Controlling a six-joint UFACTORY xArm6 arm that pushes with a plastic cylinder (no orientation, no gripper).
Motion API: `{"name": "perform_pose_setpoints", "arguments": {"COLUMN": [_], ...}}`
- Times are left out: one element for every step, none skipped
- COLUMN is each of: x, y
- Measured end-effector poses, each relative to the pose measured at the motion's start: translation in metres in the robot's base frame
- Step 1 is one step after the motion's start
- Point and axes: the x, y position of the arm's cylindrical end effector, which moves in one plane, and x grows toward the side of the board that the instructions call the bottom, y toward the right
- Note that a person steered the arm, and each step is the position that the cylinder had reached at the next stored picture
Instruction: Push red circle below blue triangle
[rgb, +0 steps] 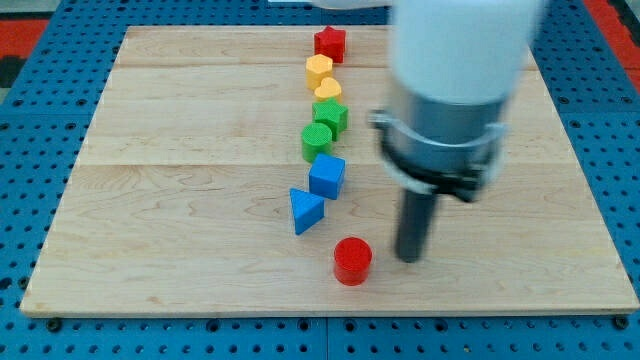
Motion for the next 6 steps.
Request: {"name": "perform_pose_setpoints", "arguments": {"x": [0.024,0.024,0.024,0.037,0.052,0.01], "y": [-0.008,-0.08,-0.105,-0.107,-0.17,-0.216]}}
